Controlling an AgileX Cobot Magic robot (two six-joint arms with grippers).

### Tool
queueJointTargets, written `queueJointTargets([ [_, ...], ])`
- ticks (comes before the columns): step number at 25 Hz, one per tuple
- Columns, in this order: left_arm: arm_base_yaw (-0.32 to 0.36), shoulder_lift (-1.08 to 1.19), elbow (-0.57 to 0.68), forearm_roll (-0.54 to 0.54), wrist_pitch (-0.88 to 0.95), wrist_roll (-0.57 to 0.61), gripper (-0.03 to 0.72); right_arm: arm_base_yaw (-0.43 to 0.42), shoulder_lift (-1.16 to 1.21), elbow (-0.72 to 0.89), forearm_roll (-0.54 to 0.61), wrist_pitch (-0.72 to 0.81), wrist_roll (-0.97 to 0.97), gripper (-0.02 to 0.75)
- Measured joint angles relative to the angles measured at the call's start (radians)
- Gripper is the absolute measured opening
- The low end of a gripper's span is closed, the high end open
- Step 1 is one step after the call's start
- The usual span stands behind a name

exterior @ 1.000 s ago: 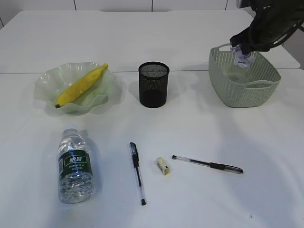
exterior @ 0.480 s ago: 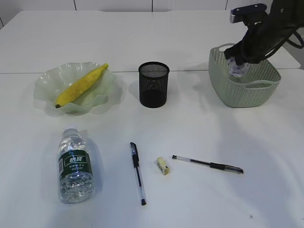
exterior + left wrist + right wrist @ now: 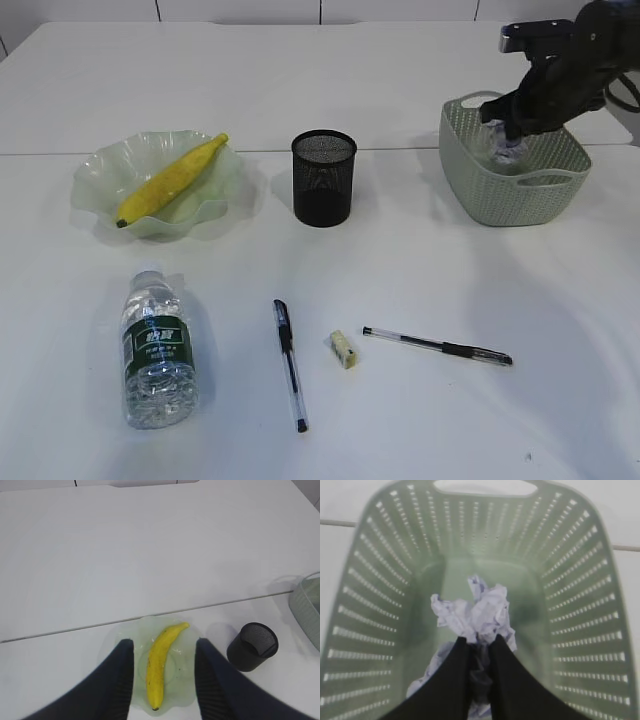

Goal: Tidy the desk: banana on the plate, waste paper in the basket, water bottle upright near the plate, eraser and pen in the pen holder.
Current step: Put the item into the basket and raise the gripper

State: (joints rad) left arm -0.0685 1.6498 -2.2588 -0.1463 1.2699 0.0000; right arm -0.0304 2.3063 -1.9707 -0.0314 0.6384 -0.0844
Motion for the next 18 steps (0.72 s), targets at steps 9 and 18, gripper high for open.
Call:
queueJointTargets([
  [9, 0.0, 0.0, 0.0, -0.001, 0.0, 0.0, 0.286, -0.025, 0.004, -0.008, -0.002, 0.002, 0.015, 0.074],
  [18, 0.0, 0.0, 0.0, -0.001, 0.0, 0.0, 0.286, -0.025, 0.004, -0.008, 0.018, 0.004, 0.017, 0.092],
])
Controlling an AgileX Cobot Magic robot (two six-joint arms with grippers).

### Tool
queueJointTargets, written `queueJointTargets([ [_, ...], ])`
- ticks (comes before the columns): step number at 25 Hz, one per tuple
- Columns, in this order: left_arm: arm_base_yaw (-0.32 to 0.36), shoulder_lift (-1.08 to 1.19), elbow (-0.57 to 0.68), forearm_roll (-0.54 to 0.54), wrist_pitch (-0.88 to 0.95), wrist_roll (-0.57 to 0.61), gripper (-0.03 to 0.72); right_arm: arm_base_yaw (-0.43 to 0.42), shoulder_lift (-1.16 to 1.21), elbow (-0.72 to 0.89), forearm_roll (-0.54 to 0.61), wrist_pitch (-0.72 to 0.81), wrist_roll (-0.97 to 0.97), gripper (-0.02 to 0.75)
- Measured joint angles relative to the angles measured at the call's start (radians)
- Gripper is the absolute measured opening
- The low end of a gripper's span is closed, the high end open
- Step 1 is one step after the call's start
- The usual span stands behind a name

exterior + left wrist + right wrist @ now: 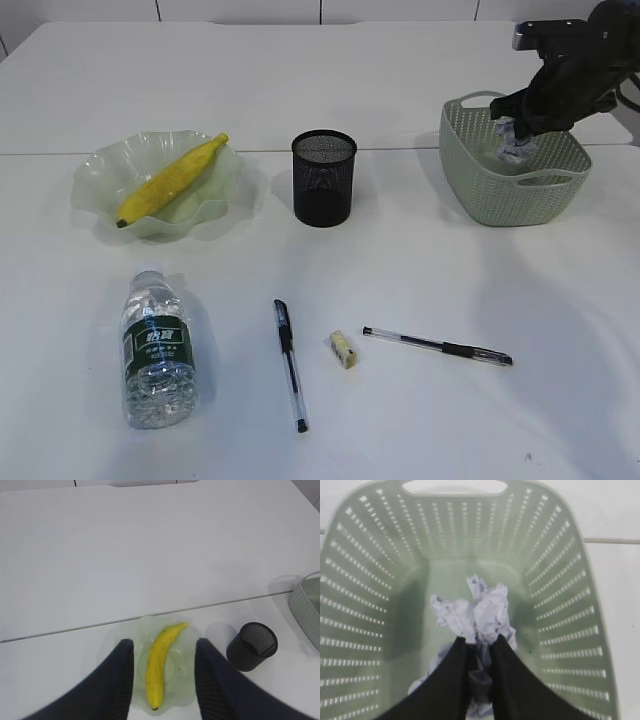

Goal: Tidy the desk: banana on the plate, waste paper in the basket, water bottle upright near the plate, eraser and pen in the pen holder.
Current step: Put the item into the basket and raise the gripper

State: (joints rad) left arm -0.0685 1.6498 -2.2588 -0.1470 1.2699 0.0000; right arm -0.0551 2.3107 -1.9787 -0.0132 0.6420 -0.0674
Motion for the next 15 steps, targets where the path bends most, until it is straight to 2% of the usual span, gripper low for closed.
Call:
queueJointTargets([
  [3, 0.0, 0.0, 0.0, -0.002, 0.0, 0.0, 0.286, 0.0, 0.0, 0.0, 0.002, 0.0, 0.0, 0.117],
  [9, 0.0, 0.0, 0.0, -0.002, 0.0, 0.0, 0.286, 0.0, 0.0, 0.0, 0.004, 0.0, 0.023, 0.235],
  [15, 0.0, 0.0, 0.0, -0.002, 0.0, 0.0, 0.286, 0.0, 0.0, 0.0, 0.006, 0.019, 0.026, 0.253],
])
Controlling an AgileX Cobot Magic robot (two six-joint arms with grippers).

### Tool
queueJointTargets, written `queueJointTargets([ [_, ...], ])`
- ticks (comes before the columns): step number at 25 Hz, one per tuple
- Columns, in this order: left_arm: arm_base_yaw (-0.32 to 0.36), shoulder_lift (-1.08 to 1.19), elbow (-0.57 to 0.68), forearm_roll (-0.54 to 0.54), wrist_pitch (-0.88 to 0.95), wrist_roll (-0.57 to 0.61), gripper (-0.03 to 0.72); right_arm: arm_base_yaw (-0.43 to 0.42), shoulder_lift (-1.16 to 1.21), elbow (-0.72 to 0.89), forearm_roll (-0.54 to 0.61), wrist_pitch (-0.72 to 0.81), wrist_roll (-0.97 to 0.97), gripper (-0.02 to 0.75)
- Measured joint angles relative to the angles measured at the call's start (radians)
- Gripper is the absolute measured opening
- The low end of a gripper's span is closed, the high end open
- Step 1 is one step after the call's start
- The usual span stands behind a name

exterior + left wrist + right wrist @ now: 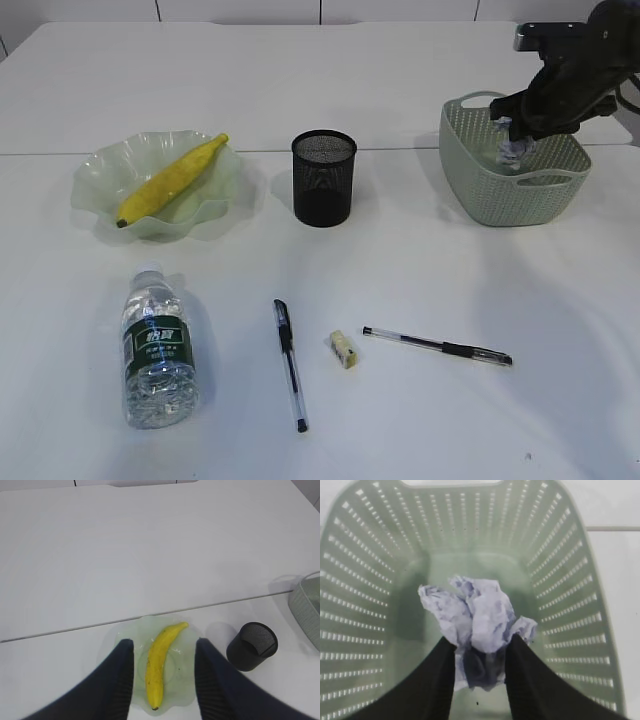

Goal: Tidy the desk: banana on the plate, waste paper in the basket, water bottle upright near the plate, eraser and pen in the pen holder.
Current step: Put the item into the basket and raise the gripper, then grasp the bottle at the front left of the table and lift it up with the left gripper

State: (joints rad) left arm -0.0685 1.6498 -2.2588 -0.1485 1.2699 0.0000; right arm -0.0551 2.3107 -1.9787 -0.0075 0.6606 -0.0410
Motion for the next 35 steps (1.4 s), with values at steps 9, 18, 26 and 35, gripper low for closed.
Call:
queueJointTargets([
  [9, 0.0, 0.0, 0.0, 0.0, 0.0, 0.0, 0.286, 0.0, 0.0, -0.092, 0.049, 0.093, 0.0, 0.253],
  [18, 0.0, -0.01, 0.0, 0.0, 0.0, 0.0, 0.286, 0.0, 0.0, -0.219, 0.087, 0.256, 0.0, 0.254],
  [26, 0.0, -0.05, 0.0, 0.0, 0.0, 0.0, 0.286, 0.0, 0.0, -0.239, 0.145, 0.361, 0.002, 0.253],
  [35, 0.0, -0.105, 0.0, 0.0, 0.002, 0.0, 0.286, 0.0, -0.048, -0.24, 0.195, 0.432, -0.012, 0.254],
])
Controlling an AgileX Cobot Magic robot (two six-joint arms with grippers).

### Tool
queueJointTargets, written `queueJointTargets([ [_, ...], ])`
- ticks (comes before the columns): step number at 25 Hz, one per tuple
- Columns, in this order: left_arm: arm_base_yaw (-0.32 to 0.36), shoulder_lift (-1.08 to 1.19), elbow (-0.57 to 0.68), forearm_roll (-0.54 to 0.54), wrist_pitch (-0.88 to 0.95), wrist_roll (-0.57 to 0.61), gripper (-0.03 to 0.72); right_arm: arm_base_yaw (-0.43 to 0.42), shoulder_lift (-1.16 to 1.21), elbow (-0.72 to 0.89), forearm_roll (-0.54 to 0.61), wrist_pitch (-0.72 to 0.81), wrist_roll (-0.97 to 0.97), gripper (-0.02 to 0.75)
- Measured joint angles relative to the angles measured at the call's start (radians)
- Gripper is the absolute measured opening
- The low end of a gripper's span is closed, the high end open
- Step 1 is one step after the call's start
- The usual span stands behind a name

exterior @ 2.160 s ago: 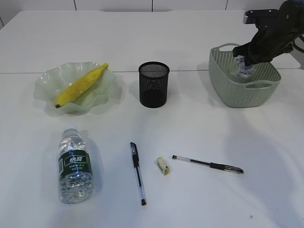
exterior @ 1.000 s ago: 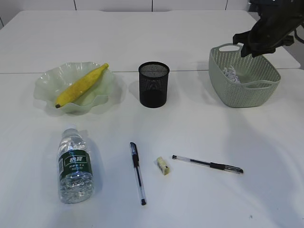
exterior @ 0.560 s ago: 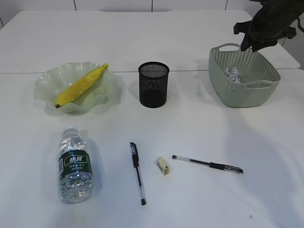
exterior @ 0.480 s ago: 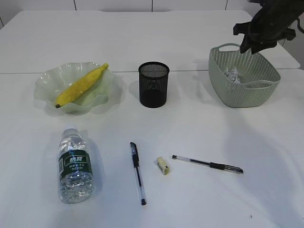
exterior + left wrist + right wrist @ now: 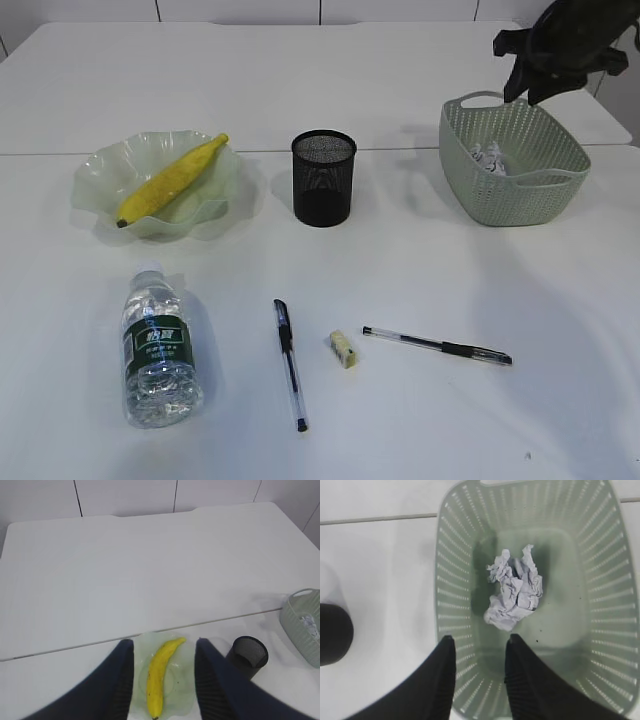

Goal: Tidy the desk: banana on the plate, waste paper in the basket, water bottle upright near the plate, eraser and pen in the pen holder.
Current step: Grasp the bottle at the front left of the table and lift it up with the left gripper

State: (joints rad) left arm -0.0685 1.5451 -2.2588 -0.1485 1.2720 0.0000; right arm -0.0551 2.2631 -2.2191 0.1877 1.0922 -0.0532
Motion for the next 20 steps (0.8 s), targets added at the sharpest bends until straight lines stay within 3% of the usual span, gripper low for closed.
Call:
queueJointTargets([
  [8, 0.0, -0.062, -0.001, 0.0, 0.002, 0.0, 0.286, 0.0, -0.088, 0.0, 0.0, 0.129, -0.02, 0.255],
  [20, 0.0, -0.123, -0.004, 0.0, 0.003, 0.0, 0.286, 0.0, -0.262, -0.002, 0.002, 0.16, -0.027, 0.254],
])
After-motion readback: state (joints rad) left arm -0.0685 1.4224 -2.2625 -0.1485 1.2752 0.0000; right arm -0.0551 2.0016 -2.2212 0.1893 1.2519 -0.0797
